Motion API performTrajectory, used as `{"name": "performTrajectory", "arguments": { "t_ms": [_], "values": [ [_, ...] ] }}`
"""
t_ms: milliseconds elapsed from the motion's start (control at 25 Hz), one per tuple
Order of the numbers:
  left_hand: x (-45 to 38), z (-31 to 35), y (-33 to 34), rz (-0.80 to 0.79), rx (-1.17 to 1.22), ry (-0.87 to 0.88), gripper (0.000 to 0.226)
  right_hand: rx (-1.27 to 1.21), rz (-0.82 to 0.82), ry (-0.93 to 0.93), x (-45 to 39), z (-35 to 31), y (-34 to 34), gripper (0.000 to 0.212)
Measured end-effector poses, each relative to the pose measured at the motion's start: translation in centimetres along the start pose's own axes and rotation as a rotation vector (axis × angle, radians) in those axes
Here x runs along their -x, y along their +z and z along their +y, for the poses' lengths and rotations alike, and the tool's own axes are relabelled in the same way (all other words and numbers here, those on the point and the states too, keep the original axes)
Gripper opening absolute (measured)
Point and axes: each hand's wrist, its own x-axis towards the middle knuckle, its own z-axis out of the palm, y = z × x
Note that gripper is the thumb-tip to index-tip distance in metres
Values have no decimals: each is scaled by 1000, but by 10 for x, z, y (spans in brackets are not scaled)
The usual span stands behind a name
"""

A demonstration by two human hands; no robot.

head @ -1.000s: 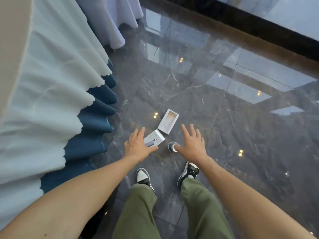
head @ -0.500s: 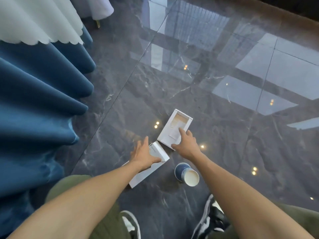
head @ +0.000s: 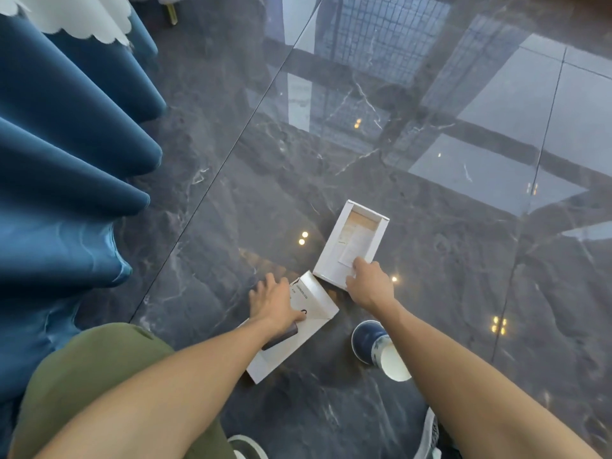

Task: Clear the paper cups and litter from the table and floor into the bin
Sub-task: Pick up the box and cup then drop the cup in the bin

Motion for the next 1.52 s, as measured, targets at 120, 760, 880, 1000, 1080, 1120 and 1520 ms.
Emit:
{"name": "performTrajectory", "arguments": {
  "t_ms": [120,760,880,1000,1080,1120,1520],
  "values": [
    [2,-2,-8,-6,102,7,67,-73,51,32,3,3,-13,30],
    [-10,18,-88,-141,1572,-314,42,-300,44,-219,83,-13,-83,78],
    [-15,25,-86,-289,1699,-248,81,-232,109,-129,87,-9,-71,58],
    [-8,37,-83,-341,1678,-121,94,-244,125,-130,90,-8,-59,50],
    [-7,41,-80,-309,1675,-94,74,-270,110,-146,94,-8,-54,47],
    [-7,41,-78,-268,1664,-113,62,-291,108,-137,98,-7,-52,44],
    [-3,30,-75,55,1519,-181,72,25,-272,163,101,15,-52,47]
  ]
}}
